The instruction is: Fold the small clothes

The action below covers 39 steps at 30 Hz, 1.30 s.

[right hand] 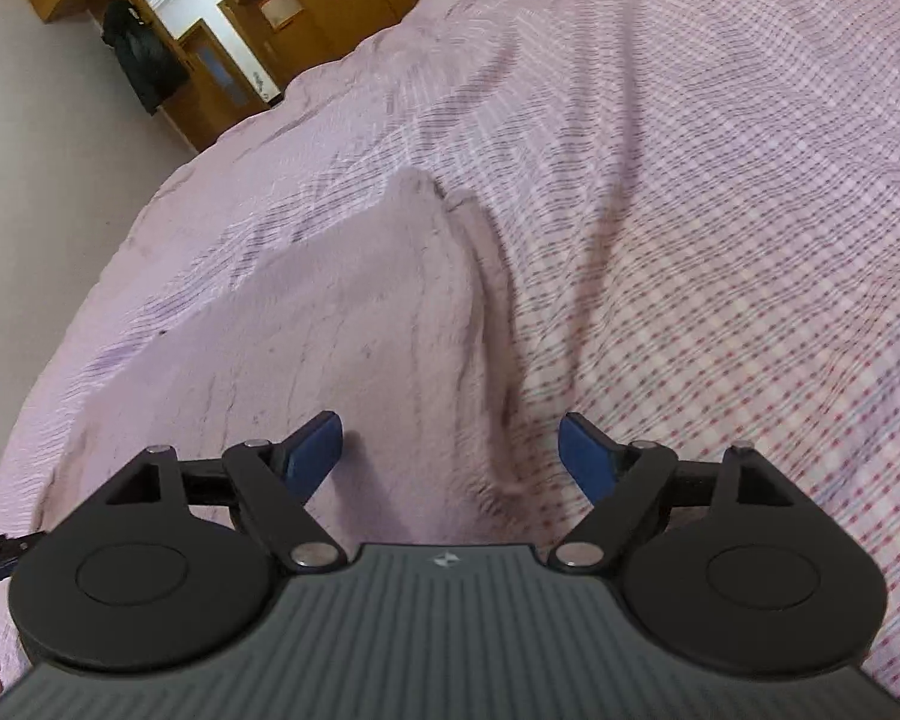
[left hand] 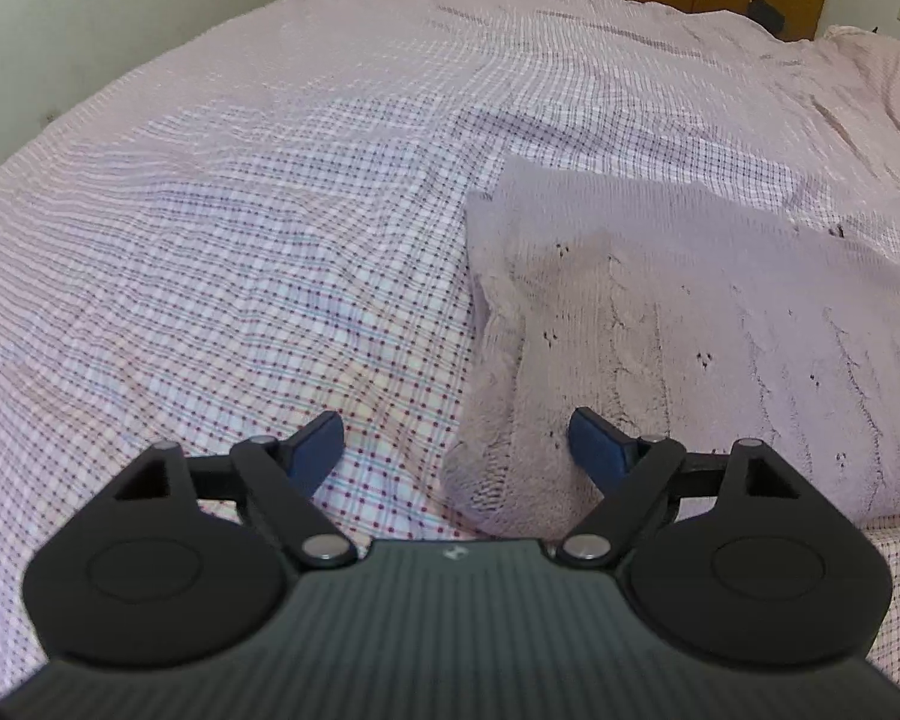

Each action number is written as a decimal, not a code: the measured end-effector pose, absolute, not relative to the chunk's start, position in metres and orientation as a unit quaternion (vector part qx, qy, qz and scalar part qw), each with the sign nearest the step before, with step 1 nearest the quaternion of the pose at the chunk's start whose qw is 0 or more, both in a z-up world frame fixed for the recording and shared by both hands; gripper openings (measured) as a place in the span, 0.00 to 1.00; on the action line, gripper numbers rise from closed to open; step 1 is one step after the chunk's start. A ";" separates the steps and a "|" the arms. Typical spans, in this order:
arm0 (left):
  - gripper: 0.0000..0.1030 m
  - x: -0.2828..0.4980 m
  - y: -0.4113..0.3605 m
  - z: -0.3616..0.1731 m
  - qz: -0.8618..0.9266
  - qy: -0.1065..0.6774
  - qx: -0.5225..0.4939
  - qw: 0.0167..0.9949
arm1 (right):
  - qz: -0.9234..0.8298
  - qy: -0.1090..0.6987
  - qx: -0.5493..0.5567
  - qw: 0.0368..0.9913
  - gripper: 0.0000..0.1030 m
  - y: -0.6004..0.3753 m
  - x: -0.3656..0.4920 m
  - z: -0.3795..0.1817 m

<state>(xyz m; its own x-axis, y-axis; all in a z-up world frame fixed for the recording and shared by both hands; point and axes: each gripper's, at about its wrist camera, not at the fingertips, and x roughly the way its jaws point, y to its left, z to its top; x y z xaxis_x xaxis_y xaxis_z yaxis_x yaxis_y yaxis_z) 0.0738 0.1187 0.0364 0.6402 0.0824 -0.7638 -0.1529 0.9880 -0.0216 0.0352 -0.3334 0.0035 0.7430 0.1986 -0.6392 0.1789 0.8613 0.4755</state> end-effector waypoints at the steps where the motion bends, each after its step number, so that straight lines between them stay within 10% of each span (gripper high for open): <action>1: 0.81 0.074 0.119 0.035 0.064 0.420 -0.041 0.904 | 0.016 0.357 0.271 0.894 0.82 -0.330 0.035 0.004; 39: 0.83 0.074 0.117 0.031 0.046 0.419 -0.028 0.907 | -0.017 0.308 0.341 0.888 0.82 -0.310 0.046 -0.007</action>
<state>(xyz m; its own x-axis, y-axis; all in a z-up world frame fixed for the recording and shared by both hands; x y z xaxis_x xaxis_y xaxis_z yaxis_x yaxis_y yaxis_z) 0.0742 0.1168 0.0307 0.6451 0.0598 -0.7617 -0.1063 0.9943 -0.0120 0.0458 -0.3103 -0.0072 0.8092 0.1797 -0.5594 0.2404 0.7675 0.5943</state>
